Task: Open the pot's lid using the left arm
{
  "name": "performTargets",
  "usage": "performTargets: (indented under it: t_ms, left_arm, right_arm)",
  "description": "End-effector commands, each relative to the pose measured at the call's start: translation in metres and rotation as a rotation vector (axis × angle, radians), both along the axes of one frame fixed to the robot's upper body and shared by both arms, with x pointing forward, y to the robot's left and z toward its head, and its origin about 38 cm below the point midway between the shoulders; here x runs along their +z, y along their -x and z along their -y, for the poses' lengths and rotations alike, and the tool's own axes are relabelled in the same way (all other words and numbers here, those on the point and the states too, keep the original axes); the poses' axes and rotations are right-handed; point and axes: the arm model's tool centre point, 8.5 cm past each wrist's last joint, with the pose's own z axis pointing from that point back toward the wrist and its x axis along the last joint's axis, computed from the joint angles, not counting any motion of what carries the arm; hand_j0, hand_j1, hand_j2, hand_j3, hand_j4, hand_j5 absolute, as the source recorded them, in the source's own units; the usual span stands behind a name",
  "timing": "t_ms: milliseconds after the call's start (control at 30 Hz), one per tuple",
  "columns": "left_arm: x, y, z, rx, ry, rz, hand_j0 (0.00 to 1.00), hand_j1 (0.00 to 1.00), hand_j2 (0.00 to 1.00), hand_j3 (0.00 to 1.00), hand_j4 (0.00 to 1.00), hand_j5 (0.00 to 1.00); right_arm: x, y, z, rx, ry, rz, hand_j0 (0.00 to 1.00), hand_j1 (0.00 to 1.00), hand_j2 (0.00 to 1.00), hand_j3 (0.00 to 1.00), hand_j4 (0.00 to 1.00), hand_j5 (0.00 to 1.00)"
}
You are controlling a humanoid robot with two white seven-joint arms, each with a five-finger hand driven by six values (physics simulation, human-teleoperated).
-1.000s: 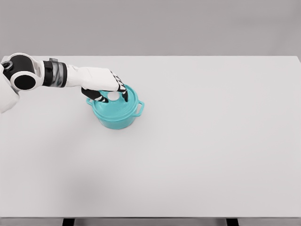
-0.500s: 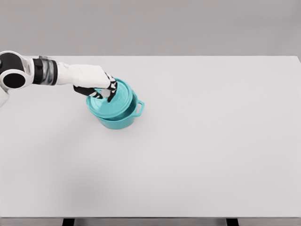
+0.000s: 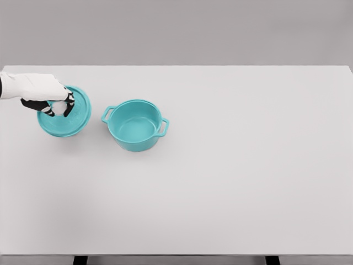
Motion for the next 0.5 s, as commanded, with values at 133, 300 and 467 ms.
performTargets:
  t_ms: [133,300,467]
  left_arm:
    - [0.000,0.000,-0.005,0.012,-0.006,0.001,0.95,0.95,0.95,0.95,0.95,0.95]
    - [0.000,0.000,-0.005,0.012,-0.006,0.001,1.00,1.00,1.00,1.00,1.00,1.00]
    - [0.009,-0.002,-0.052,0.148,0.010,0.015,1.00,1.00,1.00,1.00,1.00,1.00]
  right_arm:
    - [0.000,0.000,0.000,0.000,0.000,0.000,1.00,1.00,1.00,1.00,1.00,1.00]
    - [0.000,0.000,0.000,0.000,0.000,0.000,1.00,1.00,1.00,1.00,1.00,1.00]
    - [0.000,0.000,0.000,0.000,0.000,0.000,1.00,1.00,1.00,1.00,1.00,1.00]
